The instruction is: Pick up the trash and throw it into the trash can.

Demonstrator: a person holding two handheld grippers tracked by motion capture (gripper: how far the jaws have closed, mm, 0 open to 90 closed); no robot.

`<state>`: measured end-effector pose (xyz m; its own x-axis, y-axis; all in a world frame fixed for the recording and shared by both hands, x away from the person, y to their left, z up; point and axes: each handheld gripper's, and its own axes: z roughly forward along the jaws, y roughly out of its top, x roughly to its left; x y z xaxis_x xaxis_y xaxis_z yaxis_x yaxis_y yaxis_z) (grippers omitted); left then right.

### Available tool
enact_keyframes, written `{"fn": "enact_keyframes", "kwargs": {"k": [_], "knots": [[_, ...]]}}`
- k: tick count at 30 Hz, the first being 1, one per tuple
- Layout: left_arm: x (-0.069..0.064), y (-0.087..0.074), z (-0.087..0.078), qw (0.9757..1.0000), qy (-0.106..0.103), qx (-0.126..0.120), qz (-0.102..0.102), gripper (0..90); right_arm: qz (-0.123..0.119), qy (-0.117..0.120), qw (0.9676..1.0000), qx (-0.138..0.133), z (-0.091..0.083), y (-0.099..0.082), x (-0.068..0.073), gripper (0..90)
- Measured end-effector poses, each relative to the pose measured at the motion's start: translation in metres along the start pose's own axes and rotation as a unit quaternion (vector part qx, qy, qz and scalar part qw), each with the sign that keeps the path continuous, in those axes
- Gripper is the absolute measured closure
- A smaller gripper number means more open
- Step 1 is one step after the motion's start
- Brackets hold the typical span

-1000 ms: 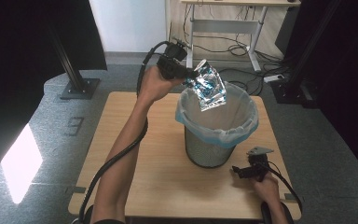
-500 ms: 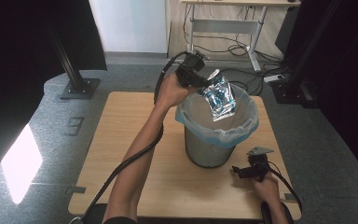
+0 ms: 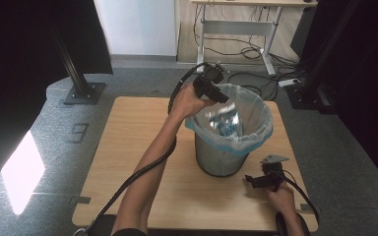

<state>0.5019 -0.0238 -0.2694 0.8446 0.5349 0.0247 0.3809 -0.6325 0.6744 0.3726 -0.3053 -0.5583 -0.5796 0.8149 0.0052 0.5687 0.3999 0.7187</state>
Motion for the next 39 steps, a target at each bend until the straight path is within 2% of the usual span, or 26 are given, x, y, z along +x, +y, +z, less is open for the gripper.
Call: {"fn": "enact_keyframes", "kwargs": {"k": [3, 4, 6, 9, 10, 11, 14, 17, 23, 28, 29, 32, 37, 39], "knots": [[0.003, -0.002, -0.006, 0.9999, -0.005, -0.01, -0.008, 32.1, 0.0, 0.0, 1.0, 0.0, 0.0, 0.0, 0.0, 0.0], [0.005, -0.005, -0.012, 0.9997, -0.01, -0.019, -0.008, 27.5, 0.0, 0.0, 1.0, 0.0, 0.0, 0.0, 0.0, 0.0], [0.006, -0.006, -0.016, 0.9996, -0.011, -0.023, -0.01, 24.9, 0.0, 0.0, 1.0, 0.0, 0.0, 0.0, 0.0, 0.0], [0.009, -0.011, -0.025, 0.999, -0.014, -0.037, -0.019, 15.4, 0.0, 0.0, 1.0, 0.0, 0.0, 0.0, 0.0, 0.0], [0.011, -0.014, -0.033, 0.9987, -0.011, -0.046, -0.02, 14.2, -0.001, 0.0, 1.0, 0.0, 0.0, 0.0, 0.0, 0.0], [0.011, -0.014, -0.033, 0.9987, -0.011, -0.046, -0.02, 14.0, -0.001, 0.0, 1.0, 0.0, 0.0, 0.0, 0.0, 0.0], [0.015, -0.02, -0.045, 0.9972, -0.01, -0.071, -0.023, 11.2, -0.001, 0.0, 1.0, 0.0, 0.0, 0.0, 0.0, 0.0], [0.015, -0.024, -0.051, 0.9966, -0.005, -0.079, -0.025, 9.0, -0.001, 0.0, 1.0, 0.0, 0.0, 0.0, 0.0, 0.0], [0.016, -0.033, -0.058, 0.9968, 0.012, -0.077, -0.014, 1.9, -0.001, 0.0, 1.0, 0.0, 0.0, 0.0, 0.0, 0.0], [0.019, -0.045, -0.067, 0.9958, 0.024, -0.088, -0.01, 0.0, 0.0, 0.0, 1.0, 0.0, 0.0, 0.0, 0.0, 0.0], [0.019, -0.05, -0.071, 0.9954, 0.034, -0.09, -0.004, 0.0, -0.001, 0.0, 1.0, 0.0, 0.0, 0.0, 0.0, 0.0], [0.019, -0.058, -0.077, 0.9947, 0.044, -0.093, 0.004, 0.0, -0.001, 0.0, 1.0, 0.0, 0.0, 0.0, 0.0, 0.0], [0.021, -0.07, -0.085, 0.9936, 0.049, -0.101, 0.003, 0.0, 0.0, 0.0, 1.0, 0.0, 0.0, 0.0, 0.0, 0.0], [0.022, -0.079, -0.091, 0.9925, 0.057, -0.108, 0.007, 0.0, 0.0, 0.0, 1.0, 0.0, 0.0, 0.0, 0.0, 0.0]]}}
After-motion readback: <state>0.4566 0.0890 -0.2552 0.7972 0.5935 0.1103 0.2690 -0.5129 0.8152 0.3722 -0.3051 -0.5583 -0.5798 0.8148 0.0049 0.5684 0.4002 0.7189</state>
